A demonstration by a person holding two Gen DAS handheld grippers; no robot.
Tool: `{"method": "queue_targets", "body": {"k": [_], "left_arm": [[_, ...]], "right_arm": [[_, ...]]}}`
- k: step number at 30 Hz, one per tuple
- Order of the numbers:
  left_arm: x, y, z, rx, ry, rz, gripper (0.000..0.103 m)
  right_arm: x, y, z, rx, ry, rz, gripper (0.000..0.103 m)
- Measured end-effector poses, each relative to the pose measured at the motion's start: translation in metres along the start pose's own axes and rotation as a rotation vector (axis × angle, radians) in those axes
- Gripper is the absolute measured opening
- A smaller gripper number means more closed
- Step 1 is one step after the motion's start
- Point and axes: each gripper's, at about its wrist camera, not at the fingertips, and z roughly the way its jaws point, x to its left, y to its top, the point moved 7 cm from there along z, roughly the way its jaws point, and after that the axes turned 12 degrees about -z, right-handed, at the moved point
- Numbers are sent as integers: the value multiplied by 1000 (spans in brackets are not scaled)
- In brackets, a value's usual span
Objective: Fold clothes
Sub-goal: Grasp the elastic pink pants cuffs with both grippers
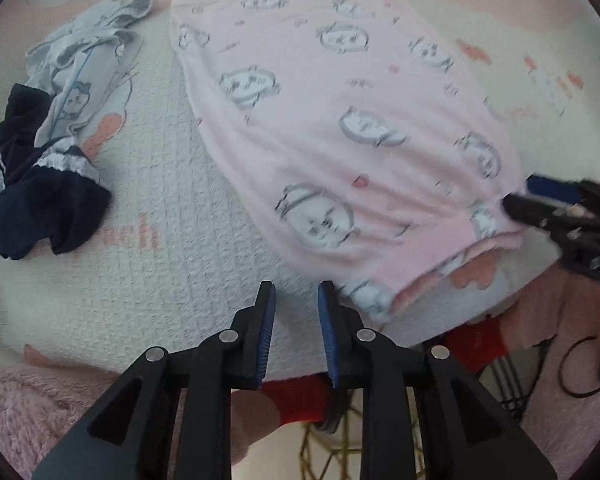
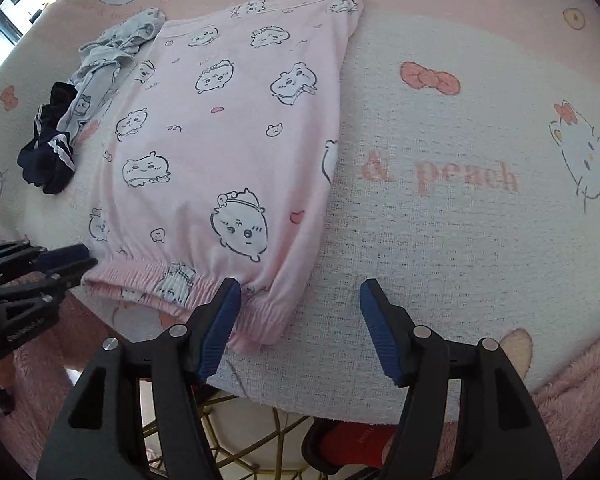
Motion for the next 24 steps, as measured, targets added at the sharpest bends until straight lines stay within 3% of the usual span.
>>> {"method": "queue_targets", "body": {"k": [3,7,9,12,16,18,20,21,24], "left_arm": [[10,2,-9,-21,-14,-61,25],[10,17,-30,-97,-216,-177,25],[-1,29,-25,-95,-277,-191,26],[-26,18,-1,1,-200,-148,28],[-19,15,-5,-12,-171,-168,35],[-13,14,-4,9,-285,-250,35],[-8,13,1,72,-458,-356,35],[-7,11,0,83,-488,-377,35],[-6,7,-4,100,-543,-410,35]], "right_arm": [[-10,-7,-9,-26,37,66,63],[-29,-1,-16,-97,100,147,63],[-28,6,-16,-111,114,149,63],[-21,0,-3,-28,83,99,63],[-15,-13,-14,-6,17,17,63],[-16,-15,-19,-27,73,43,63],[-14,-11,-28,-93,208,75,62],[-13,-6,-31,-123,264,88,62],[-10,2,-25,-119,239,70,62]]}}
